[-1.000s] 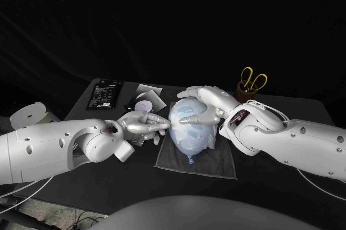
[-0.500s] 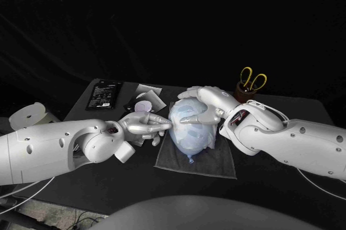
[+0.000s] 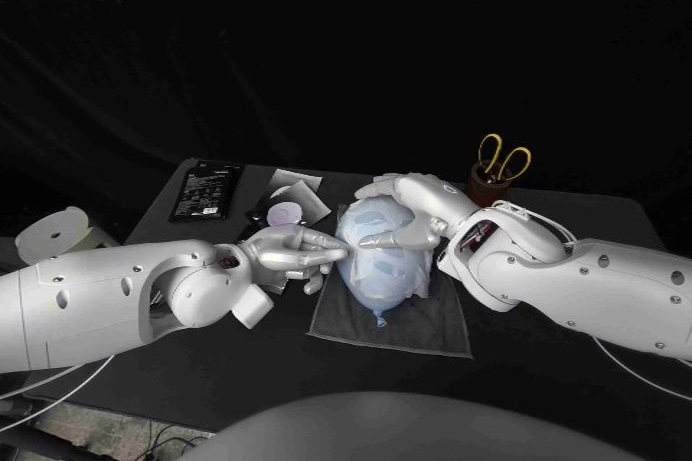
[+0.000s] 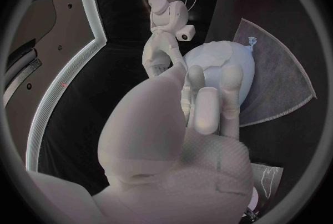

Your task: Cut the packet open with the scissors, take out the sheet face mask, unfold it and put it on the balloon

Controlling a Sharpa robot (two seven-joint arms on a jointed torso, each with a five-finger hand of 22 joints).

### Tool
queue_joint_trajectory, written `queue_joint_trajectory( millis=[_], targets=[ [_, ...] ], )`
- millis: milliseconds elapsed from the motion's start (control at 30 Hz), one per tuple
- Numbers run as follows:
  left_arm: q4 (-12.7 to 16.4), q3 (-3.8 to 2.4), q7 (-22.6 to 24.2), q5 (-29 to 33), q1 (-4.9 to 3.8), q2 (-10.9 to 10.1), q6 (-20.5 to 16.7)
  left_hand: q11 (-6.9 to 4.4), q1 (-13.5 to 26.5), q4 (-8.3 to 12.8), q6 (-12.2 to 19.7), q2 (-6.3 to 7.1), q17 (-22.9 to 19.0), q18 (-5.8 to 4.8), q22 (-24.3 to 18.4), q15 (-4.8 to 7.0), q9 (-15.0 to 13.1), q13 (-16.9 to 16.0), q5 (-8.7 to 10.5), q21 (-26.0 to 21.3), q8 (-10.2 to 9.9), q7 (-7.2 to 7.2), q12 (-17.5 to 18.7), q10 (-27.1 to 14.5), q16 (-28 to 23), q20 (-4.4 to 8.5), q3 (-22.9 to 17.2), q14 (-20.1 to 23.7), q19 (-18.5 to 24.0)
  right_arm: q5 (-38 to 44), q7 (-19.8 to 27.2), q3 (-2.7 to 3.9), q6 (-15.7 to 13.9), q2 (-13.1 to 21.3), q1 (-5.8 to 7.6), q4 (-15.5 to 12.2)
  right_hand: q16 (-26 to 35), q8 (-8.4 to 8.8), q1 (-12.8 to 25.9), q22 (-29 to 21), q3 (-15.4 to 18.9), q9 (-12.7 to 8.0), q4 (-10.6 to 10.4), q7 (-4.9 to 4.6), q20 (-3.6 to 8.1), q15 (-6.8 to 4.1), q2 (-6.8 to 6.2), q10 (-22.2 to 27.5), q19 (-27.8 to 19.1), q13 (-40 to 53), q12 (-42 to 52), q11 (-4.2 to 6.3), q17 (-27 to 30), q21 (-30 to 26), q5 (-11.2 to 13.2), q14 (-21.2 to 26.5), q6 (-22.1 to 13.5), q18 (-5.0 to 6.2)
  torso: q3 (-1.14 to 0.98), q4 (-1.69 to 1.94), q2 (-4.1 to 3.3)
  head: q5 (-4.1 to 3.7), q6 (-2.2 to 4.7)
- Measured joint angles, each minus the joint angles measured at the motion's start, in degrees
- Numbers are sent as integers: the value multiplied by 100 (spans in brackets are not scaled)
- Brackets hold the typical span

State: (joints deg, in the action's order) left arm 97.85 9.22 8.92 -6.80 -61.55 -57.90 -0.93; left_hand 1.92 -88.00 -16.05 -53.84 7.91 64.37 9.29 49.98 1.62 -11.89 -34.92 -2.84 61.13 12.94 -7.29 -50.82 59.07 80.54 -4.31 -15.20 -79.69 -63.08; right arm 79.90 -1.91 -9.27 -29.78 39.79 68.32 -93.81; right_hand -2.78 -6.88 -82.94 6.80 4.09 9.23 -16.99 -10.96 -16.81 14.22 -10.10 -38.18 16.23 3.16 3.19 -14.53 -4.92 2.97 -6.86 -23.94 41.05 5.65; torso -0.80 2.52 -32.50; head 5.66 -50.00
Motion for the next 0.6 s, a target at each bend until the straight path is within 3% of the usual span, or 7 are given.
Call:
queue_joint_trajectory(
  millis=[333, 600],
  targets=[
    [-3, 0, -14, 37, 0, 61, -25, 1, -1, 24, -41, 59, -9, -4, 0, -19, -13, -23, 0, 27, 29, 42, -40, 1, 8, 0, -24, -19, 0, -27, 4, 0, -23, 11, -6, 2, 0, 0, 0, 0, 0, 5, 0, 16, 0, 21, 0, 0, 0, 0, 0, 0, 5, 0, 0, 21, 17, -1, 1, 0, 0, -24, 0],
    [10, -1, -15, 46, 0, 56, 80, 2, -62, 56, -213, -2, 92, -5, 51, 1, -42, -39, 0, 76, 101, 75, -78, 2, 63, 0, -55, -39, 0, -46, 4, 0, -48, 15, -17, 7, 0, -20, -2, 1, -57, 7, 10, -3, 0, 21, 2, 0, 0, 1, 0, 0, 16, 0, 0, 20, 38, -1, 1, 3, 0, -32, 0]
  ],
)
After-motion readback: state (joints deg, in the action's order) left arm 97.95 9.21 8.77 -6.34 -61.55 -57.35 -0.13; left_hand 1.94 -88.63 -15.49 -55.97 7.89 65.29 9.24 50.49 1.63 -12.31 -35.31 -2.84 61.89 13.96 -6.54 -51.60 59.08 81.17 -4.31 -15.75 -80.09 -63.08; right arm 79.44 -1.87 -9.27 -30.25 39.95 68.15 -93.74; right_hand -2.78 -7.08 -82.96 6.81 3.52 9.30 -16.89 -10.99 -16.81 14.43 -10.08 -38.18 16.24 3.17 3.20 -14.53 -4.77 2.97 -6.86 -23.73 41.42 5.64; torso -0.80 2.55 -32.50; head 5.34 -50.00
